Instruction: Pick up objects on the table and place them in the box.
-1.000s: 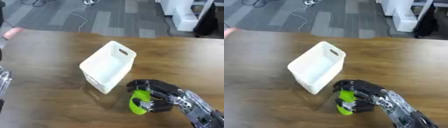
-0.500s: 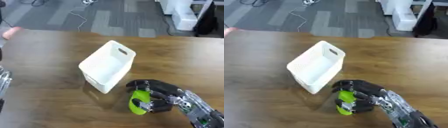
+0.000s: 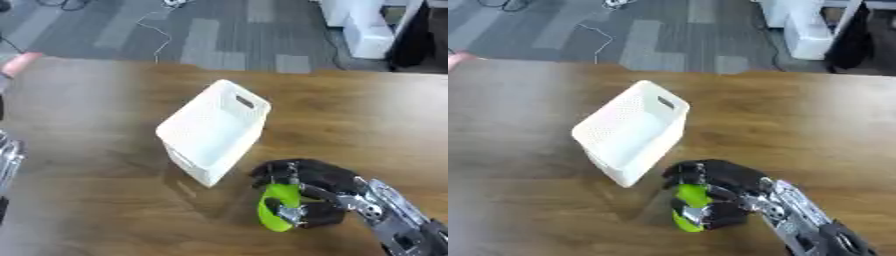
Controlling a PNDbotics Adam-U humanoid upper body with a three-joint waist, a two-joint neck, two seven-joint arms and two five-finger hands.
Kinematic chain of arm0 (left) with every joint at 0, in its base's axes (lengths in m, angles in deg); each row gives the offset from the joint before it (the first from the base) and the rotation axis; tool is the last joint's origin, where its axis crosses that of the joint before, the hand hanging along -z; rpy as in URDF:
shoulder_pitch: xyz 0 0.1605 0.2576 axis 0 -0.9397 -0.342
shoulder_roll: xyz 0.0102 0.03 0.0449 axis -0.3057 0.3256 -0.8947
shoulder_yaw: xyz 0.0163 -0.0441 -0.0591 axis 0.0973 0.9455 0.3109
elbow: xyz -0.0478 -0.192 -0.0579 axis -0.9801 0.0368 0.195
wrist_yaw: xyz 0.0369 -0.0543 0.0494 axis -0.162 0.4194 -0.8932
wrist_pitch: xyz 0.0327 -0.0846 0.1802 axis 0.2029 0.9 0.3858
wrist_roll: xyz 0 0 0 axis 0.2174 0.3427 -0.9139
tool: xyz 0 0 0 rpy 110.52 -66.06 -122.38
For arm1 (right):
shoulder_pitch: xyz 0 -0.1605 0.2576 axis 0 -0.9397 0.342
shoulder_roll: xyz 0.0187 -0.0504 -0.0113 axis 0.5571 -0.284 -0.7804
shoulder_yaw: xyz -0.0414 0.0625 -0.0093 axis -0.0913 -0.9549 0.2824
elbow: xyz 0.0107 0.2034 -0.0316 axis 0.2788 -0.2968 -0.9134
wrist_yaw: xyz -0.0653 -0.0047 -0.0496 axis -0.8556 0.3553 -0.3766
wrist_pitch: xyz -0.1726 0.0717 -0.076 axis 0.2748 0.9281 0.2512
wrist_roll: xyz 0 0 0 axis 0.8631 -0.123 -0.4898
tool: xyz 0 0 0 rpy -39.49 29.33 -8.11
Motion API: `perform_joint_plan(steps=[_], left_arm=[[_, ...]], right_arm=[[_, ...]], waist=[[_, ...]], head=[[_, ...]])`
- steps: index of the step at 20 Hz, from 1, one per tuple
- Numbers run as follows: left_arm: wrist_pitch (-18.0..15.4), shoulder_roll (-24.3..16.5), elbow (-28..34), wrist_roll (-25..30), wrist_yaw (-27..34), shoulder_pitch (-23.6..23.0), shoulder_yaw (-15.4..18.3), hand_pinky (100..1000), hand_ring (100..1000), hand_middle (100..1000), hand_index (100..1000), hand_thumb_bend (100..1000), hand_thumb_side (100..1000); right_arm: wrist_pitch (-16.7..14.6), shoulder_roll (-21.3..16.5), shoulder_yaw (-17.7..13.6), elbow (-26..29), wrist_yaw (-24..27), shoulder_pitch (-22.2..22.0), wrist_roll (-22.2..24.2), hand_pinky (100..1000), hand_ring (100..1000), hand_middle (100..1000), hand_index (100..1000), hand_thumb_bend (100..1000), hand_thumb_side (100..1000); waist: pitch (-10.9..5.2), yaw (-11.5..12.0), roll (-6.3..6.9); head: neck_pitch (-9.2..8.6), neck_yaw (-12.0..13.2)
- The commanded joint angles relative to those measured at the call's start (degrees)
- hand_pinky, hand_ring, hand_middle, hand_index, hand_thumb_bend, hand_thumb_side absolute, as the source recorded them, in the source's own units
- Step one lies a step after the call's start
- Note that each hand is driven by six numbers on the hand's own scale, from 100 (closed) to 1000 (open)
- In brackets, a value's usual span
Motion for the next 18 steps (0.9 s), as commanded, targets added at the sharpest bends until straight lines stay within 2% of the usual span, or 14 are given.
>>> perform_joint_plan(steps=[1,2,3,5,6,7,8,9,10,11,12,13,15,18], left_arm=[[-2.67,-1.07,0.66,-2.83,0.56,1.16,0.38,609,624,718,731,729,1000],[-2.59,-0.99,0.66,-2.76,0.68,1.36,0.37,609,624,718,731,729,1000],[-2.52,-0.92,0.66,-2.69,0.8,1.53,0.36,608,623,718,731,729,1000],[-2.29,-0.71,0.66,-2.47,1.06,1.89,0.33,608,623,718,732,730,1000],[-2.18,-0.6,0.66,-2.34,1.16,1.98,0.34,608,623,718,731,730,1000],[-2.12,-0.53,0.66,-2.25,1.25,2.03,0.35,607,623,718,732,731,1000],[-2.05,-0.41,0.66,-2.19,1.35,2.12,0.4,607,623,718,732,732,1000],[-2.02,-0.33,0.66,-2.14,1.44,2.21,0.46,607,623,718,732,733,1000],[-2.01,-0.26,0.66,-2.12,1.5,2.28,0.51,607,623,718,732,732,1000],[-2.0,-0.22,0.66,-2.08,1.54,2.32,0.54,607,623,718,732,732,1000],[-1.97,-0.15,0.66,-2.03,1.58,2.36,0.55,607,622,718,732,732,1000],[-1.94,-0.1,0.66,-1.97,1.61,2.42,0.55,606,622,718,732,732,1000],[-1.9,0.0,0.66,-1.84,1.64,2.5,0.55,606,622,718,732,733,1000],[-1.81,0.16,0.66,-1.76,1.67,2.59,0.58,605,622,718,732,731,1000]], right_arm=[[0.13,0.14,0.25,-3.24,-3.33,0.19,-3.0,770,823,853,839,100,1000],[0.02,0.44,0.33,-4.12,-4.19,0.09,-4.29,766,821,852,838,100,1000],[-0.19,0.72,0.44,-4.93,-4.98,0.03,-5.55,716,781,839,826,100,1000],[-0.77,1.4,0.55,-6.84,-6.85,-0.3,-8.33,708,746,826,816,100,1000],[-1.13,1.74,0.59,-7.79,-7.61,-0.45,-9.6,714,769,836,822,100,1000],[-1.51,1.98,0.62,-8.55,-8.27,-0.53,-10.7,676,674,788,790,100,1000],[-2.0,2.24,0.53,-9.0,-8.97,-0.63,-12.31,568,571,739,757,100,1000],[-2.5,2.44,0.46,-9.4,-9.72,-0.8,-14.04,412,462,658,691,100,1000],[-3.19,2.61,0.41,-9.52,-10.41,-0.91,-16.25,108,296,548,581,100,1000],[-3.8,2.7,0.45,-9.79,-11.11,-1.05,-18.15,100,197,462,470,100,1000],[-5.07,2.98,0.21,-9.17,-10.94,-1.1,-22.05,100,100,110,130,100,1000],[-6.65,2.98,0.27,-8.98,-10.45,-1.35,-26.54,100,100,100,100,100,1000],[-11.15,3.07,0.69,-9.41,-8.69,-1.7,-35.14,100,100,100,100,100,1000],[-17.79,3.71,0.76,-10.27,-8.58,-2.27,-45.27,100,100,100,100,100,1000]], waist=[[0.07,0.14,0.01],[0.21,0.16,-0.03],[0.34,0.15,-0.07],[0.63,0.05,-0.15],[0.72,0.04,-0.17],[0.77,0.03,-0.17],[0.87,0.04,-0.17],[0.96,0.05,-0.18],[1.06,0.05,-0.19],[1.11,0.04,-0.2],[1.21,0.0,-0.24],[1.31,0.01,-0.29],[1.49,0.08,-0.39],[1.73,0.17,-0.47]], head=[[-0.04,-0.26],[-0.04,-0.34],[-0.04,-0.4],[-0.04,-0.74],[-0.04,-0.9],[-0.04,-1.01],[-0.04,-1.3],[-0.04,-1.51],[-0.04,-1.68],[-0.04,-1.8],[-0.04,-2.05],[-0.04,-2.23],[-0.04,-2.44],[-0.04,-2.64]])
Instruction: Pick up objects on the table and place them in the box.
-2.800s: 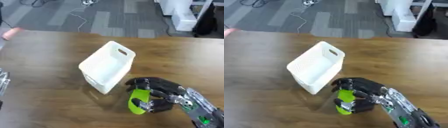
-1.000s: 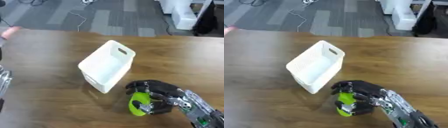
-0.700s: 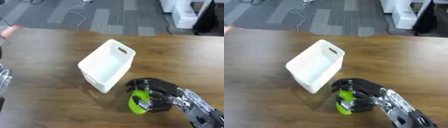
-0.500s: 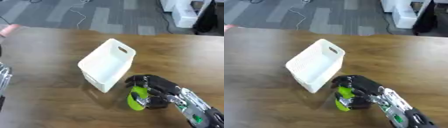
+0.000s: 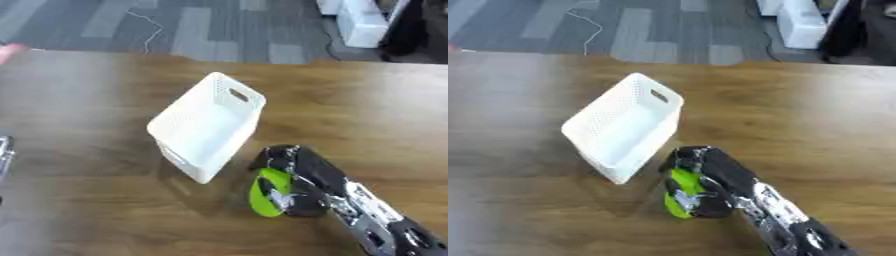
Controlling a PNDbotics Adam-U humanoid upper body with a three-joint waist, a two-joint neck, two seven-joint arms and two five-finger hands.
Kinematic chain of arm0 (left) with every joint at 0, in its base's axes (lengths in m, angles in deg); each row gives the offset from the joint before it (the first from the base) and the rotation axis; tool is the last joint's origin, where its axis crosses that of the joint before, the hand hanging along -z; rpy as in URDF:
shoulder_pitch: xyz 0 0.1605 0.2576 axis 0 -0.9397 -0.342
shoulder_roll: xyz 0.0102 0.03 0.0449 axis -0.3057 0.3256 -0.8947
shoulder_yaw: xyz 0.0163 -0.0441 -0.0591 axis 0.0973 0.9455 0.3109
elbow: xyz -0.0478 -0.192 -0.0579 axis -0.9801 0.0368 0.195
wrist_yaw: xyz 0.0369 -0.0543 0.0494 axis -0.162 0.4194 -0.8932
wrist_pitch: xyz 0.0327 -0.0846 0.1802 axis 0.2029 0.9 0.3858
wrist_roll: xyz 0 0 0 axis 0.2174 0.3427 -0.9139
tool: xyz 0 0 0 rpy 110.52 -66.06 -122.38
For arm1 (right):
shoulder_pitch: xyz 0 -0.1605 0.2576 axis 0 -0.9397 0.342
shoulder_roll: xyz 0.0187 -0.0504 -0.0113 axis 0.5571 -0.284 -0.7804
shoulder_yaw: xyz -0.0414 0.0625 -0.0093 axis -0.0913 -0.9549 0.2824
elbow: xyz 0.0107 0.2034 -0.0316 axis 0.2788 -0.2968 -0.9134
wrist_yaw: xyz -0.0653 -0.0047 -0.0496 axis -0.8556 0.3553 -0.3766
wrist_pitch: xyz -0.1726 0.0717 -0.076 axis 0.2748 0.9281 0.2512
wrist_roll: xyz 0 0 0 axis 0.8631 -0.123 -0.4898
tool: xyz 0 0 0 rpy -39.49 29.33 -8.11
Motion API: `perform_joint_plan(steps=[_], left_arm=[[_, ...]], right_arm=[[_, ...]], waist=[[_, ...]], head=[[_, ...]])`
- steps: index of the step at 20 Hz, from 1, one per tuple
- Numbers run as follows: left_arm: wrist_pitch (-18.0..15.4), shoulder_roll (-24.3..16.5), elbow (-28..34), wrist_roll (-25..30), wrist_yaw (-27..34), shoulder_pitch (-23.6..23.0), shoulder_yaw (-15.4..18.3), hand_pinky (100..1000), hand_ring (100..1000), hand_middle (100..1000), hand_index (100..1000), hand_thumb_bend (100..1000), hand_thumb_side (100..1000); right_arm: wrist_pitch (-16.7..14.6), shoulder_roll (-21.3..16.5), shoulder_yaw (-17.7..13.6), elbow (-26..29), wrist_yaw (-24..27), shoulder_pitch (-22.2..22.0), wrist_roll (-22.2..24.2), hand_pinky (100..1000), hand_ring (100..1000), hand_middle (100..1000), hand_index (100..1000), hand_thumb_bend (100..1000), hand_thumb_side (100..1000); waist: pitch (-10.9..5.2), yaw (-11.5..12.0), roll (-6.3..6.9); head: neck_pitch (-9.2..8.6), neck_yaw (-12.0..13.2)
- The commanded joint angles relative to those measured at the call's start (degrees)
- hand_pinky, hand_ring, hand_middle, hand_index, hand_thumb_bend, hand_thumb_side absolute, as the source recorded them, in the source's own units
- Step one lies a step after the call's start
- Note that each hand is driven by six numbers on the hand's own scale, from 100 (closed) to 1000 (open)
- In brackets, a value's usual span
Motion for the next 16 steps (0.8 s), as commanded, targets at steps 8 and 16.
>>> perform_joint_plan(steps=[8,16], left_arm=[[-1.6,-0.53,0.66,-1.93,0.6,1.2,0.75,607,622,718,732,735,1000],[-1.51,-0.66,0.66,-2.04,0.61,0.78,0.99,608,622,718,732,735,1000]], right_arm=[[-7.93,3.57,-0.23,-7.25,9.32,-2.06,-15.96,100,100,100,100,100,847],[-5.08,3.6,-5.9,-2.33,22.67,-0.42,-9.86,100,100,100,100,155,712]], waist=[[-0.75,0.4,0.35],[-1.22,0.38,0.39]], head=[[-0.05,-0.86],[-0.05,-0.39]])
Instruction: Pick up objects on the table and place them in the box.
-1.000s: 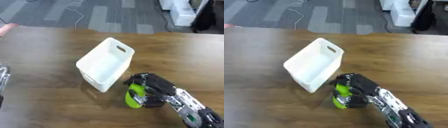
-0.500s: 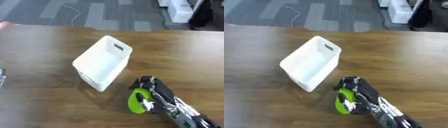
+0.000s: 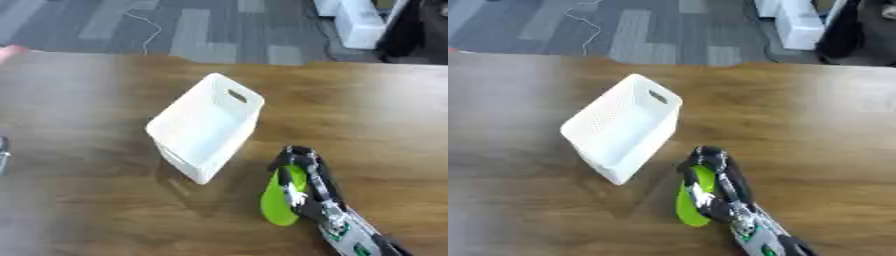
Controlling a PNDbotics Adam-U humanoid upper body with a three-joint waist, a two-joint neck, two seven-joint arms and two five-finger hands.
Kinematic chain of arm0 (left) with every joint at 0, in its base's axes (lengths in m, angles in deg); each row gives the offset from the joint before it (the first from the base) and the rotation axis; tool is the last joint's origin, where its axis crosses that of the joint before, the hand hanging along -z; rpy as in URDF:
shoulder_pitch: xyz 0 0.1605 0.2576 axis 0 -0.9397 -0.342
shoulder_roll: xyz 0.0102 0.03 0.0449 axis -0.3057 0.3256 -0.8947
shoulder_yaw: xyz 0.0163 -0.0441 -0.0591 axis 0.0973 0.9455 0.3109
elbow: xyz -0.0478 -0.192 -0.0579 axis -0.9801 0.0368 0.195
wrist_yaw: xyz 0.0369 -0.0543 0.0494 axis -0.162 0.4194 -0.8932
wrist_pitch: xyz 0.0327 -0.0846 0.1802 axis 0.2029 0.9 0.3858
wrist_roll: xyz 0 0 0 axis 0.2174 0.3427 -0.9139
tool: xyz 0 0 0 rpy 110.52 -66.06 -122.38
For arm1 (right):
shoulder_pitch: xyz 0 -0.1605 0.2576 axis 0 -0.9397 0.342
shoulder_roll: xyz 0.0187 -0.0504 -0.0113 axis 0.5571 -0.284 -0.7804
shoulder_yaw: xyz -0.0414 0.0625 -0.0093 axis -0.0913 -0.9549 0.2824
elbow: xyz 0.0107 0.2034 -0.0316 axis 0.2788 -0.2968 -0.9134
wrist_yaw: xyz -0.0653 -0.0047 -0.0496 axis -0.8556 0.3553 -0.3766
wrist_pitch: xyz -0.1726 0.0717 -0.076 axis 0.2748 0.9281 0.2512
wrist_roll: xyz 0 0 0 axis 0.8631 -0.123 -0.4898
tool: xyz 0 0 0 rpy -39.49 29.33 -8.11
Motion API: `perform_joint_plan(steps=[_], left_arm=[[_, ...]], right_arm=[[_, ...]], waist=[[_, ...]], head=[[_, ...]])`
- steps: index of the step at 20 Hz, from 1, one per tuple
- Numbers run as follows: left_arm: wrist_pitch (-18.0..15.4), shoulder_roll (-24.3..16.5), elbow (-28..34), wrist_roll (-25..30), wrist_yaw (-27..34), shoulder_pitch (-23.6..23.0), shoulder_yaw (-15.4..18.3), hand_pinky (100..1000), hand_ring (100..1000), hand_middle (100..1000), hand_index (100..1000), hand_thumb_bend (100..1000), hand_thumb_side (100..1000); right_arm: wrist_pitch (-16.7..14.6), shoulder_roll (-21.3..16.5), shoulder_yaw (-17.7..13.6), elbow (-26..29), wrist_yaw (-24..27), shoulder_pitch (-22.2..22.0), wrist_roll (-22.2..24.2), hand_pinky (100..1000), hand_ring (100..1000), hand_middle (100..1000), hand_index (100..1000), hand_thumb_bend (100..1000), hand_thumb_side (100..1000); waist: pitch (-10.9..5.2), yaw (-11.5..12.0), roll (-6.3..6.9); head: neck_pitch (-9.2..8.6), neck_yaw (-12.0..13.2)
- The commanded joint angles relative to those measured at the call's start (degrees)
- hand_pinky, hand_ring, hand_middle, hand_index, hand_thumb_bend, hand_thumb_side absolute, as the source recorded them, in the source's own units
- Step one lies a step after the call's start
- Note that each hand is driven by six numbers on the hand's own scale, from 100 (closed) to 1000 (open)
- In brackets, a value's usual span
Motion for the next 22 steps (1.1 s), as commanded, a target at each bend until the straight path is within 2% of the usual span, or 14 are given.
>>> perform_joint_plan(steps=[1,10,22], left_arm=[[-1.59,-1.11,0.66,-2.02,0.11,0.3,0.79,608,622,718,732,735,1000],[-1.6,-1.37,0.66,-2.39,0.14,0.01,0.91,609,623,718,731,737,1000],[-2.0,-1.77,0.66,-2.67,-0.11,-0.26,0.9,610,623,719,731,735,1000]], right_arm=[[0.72,-1.19,-3.2,3.84,3.37,1.48,0.46,100,100,100,100,155,712],[4.63,-5.0,-7.67,10.58,6.1,5.89,2.81,100,100,100,100,208,630],[6.87,-7.58,-8.26,14.38,6.71,13.99,6.1,100,100,100,100,251,578]], waist=[[-0.74,-0.04,0.3],[-1.48,0.18,0.23],[-1.93,0.58,0.07]], head=[[-0.05,0.15],[-0.05,0.78],[-0.05,0.32]])
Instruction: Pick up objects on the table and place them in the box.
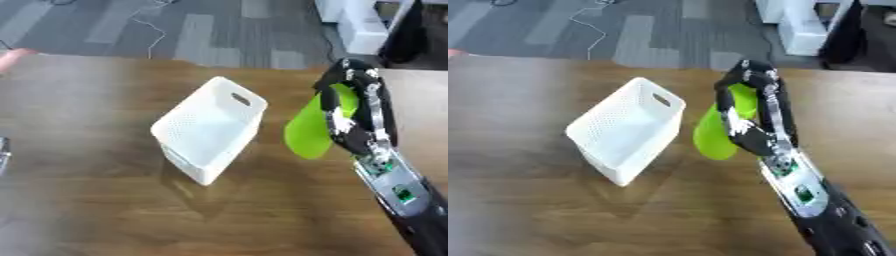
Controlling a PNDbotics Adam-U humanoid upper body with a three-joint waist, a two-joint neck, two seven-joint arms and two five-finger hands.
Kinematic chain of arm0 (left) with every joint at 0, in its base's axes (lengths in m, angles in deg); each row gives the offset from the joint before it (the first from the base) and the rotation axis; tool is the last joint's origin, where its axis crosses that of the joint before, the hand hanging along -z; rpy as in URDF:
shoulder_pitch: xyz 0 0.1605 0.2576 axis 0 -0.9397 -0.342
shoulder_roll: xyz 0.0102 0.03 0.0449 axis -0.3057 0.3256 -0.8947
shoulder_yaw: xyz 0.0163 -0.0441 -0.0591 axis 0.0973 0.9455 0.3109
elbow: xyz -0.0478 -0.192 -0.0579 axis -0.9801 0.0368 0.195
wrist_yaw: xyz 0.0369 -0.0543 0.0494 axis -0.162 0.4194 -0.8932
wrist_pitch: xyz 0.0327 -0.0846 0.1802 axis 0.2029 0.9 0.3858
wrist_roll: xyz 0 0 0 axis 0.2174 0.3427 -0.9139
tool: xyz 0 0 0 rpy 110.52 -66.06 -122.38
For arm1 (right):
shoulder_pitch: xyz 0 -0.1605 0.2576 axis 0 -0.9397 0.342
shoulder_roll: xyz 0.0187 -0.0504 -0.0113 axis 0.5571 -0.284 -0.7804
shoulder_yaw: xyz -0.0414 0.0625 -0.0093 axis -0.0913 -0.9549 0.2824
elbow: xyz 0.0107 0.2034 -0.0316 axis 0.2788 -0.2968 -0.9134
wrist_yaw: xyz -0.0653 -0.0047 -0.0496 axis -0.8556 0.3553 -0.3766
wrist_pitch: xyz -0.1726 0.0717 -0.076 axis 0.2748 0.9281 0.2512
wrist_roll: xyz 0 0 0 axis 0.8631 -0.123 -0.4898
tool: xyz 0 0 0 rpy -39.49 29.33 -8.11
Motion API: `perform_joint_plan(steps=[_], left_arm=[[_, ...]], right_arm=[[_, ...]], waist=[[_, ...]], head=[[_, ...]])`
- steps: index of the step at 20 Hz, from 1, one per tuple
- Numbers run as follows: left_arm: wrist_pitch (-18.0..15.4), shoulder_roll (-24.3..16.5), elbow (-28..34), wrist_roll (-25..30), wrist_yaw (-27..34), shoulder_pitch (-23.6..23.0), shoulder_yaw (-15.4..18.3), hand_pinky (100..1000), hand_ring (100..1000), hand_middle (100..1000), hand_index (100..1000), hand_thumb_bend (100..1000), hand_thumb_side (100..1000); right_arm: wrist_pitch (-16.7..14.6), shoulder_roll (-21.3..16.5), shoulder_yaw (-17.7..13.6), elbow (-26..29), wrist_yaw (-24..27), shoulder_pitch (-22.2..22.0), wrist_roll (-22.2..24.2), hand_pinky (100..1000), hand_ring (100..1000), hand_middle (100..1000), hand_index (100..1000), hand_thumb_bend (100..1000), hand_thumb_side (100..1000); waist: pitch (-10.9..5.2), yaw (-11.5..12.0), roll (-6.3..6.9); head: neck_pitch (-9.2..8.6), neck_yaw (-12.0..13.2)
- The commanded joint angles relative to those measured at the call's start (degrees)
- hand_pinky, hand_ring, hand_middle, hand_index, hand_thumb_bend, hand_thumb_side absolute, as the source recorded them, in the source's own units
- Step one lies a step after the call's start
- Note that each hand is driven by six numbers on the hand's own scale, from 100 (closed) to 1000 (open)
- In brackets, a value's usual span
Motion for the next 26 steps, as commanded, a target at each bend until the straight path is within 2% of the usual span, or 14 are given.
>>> perform_joint_plan(steps=[1,11,18,26], left_arm=[[-2.26,-1.75,0.66,-2.45,-0.14,0.24,0.57,610,623,719,731,734,1000],[-2.3,-1.84,0.66,-2.72,-0.36,0.2,0.6,611,623,719,731,735,1000],[-2.69,-2.02,0.66,-2.86,-0.22,0.47,0.51,612,624,719,730,736,1000],[-3.14,-1.94,0.66,-3.21,0.37,1.79,0.38,616,625,720,729,743,1000]], right_arm=[[0.44,-1.19,-0.92,1.65,0.31,2.65,0.62,100,100,100,100,254,575],[0.91,-1.9,-0.6,-0.05,-0.81,8.49,2.36,100,100,100,100,262,551],[-0.42,-1.74,0.42,-2.84,-2.68,12.39,4.37,100,100,100,100,261,532],[-2.06,0.25,0.78,-7.19,-4.26,16.79,5.64,100,100,100,100,258,527]], waist=[[-0.74,0.16,0.14],[-0.92,0.49,0.07],[-0.99,0.88,0.03],[-0.93,1.98,-0.04]], head=[[-0.06,-0.12],[-0.06,0.12],[-0.06,-0.67],[-0.06,-1.23]])
